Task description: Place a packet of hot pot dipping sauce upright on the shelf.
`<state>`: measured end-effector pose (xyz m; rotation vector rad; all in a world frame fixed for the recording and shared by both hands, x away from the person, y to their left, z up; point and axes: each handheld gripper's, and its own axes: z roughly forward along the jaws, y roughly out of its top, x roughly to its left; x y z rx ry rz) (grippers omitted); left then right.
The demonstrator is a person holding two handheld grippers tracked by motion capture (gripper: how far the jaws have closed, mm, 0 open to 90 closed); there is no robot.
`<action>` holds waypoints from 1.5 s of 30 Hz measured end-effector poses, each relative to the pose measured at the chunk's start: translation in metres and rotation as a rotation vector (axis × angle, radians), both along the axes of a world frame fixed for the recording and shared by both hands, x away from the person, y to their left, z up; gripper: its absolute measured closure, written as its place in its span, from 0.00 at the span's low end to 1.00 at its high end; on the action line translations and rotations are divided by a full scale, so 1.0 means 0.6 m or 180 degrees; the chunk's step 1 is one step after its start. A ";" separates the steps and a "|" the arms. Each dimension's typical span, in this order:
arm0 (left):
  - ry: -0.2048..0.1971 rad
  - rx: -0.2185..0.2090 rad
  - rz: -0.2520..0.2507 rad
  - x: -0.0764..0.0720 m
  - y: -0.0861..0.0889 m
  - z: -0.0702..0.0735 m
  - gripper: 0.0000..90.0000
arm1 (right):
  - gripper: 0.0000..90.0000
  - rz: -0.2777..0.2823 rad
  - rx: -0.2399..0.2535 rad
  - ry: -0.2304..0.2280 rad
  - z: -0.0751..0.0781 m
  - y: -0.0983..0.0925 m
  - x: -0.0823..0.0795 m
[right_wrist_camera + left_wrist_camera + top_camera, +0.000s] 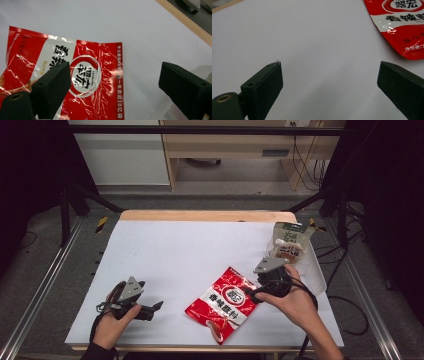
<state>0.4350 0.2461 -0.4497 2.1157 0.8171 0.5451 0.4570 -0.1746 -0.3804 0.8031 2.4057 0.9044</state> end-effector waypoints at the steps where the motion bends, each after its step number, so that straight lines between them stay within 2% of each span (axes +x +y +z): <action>1: 0.0003 -0.0001 -0.0010 0.000 -0.001 0.000 0.07 | 0.12 -0.0033 0.0018 0.0000 -0.006 0.000 -0.003; 4: 0.0008 -0.0007 -0.0024 0.000 -0.004 -0.001 0.07 | 0.11 -0.0189 0.0122 0.0021 -0.024 0.003 -0.017; 11: 0.0011 -0.0022 -0.0058 -0.001 -0.008 -0.001 0.07 | 0.12 -0.0505 0.0175 0.0042 -0.064 0.002 -0.044; 14: 0.0013 -0.0028 -0.0078 -0.001 -0.010 -0.001 0.07 | 0.12 -0.0594 0.0286 0.0062 -0.078 0.000 -0.056; 20: 0.0023 -0.0003 -0.0128 -0.002 -0.015 -0.001 0.07 | 0.11 -0.0713 0.0251 0.0187 -0.112 0.001 -0.076; 26: 0.0024 0.0017 -0.0136 -0.002 -0.016 -0.002 0.07 | 0.11 -0.0795 0.0255 0.0296 -0.126 -0.012 -0.082; 34: 0.0011 0.0009 -0.0143 -0.003 -0.016 -0.001 0.07 | 0.10 -0.0866 0.0264 0.0582 -0.149 -0.010 -0.077; 39: 0.0004 0.0009 -0.0139 -0.003 -0.016 -0.001 0.07 | 0.10 -0.0897 0.0234 0.0689 -0.155 -0.009 -0.070; 45: 0.0004 0.0012 -0.0150 -0.003 -0.018 -0.001 0.07 | 0.09 -0.0915 0.0324 0.0799 -0.157 -0.010 -0.065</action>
